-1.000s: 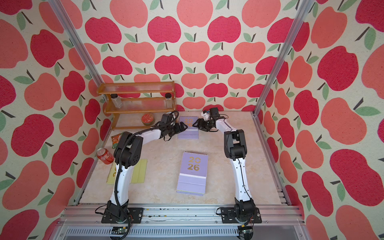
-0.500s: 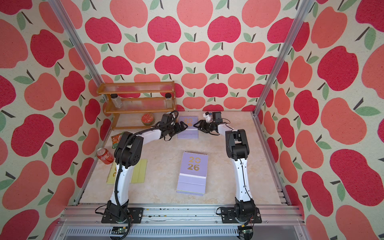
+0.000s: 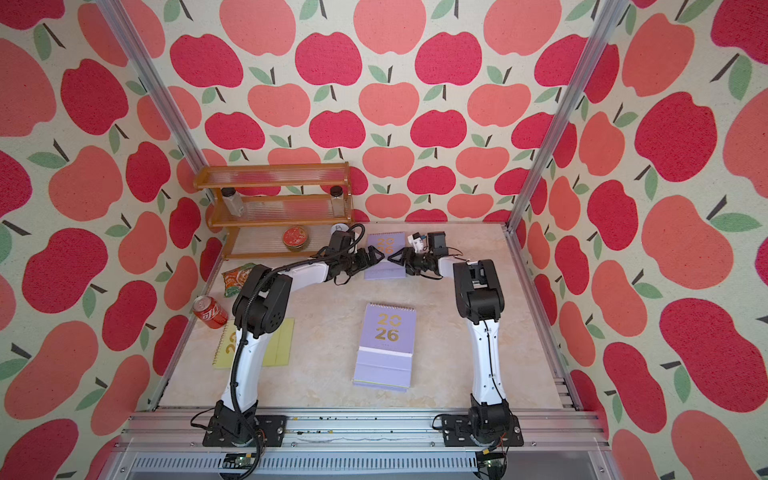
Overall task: Stack the calendars
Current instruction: Pick up the calendar at the center of the board.
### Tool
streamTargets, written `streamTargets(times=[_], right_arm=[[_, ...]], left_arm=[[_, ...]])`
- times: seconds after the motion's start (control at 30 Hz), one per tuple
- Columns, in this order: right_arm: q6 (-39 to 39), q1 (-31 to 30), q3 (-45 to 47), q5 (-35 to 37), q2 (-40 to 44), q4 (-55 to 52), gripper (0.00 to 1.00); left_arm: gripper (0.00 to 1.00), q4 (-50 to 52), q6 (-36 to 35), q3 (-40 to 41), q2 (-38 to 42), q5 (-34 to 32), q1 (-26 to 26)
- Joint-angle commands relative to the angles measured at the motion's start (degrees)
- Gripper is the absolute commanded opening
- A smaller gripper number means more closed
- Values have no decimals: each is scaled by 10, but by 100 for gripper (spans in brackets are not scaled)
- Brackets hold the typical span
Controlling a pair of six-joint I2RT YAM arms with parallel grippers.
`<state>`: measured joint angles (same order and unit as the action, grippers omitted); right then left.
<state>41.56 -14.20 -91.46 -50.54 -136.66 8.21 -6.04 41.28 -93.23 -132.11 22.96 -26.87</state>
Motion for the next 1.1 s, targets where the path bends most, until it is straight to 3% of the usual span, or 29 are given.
streamTargets(times=[0.0, 0.4, 0.5, 0.6, 0.7, 0.87, 1.07], right_arm=[[17, 11, 14, 10, 24, 28, 56], [58, 22, 20, 33, 12, 104, 52], [76, 22, 28, 36, 8, 136, 43], [84, 22, 33, 38, 5, 150, 22], [86, 22, 38, 43, 4, 156, 11], [86, 24, 49, 45, 10, 167, 0], [86, 29, 69, 41, 32, 175, 0]], left_arm=[[100, 7, 8, 22, -4, 12, -3], [100, -2, 12, 37, 2, 17, -3], [100, -2, 12, 38, 3, 17, -3], [100, -4, 12, 39, 5, 19, -3], [100, -5, 8, 39, 6, 22, -3], [100, -11, 5, 46, 13, 24, -3], [100, -18, 0, 57, 42, 28, -2]])
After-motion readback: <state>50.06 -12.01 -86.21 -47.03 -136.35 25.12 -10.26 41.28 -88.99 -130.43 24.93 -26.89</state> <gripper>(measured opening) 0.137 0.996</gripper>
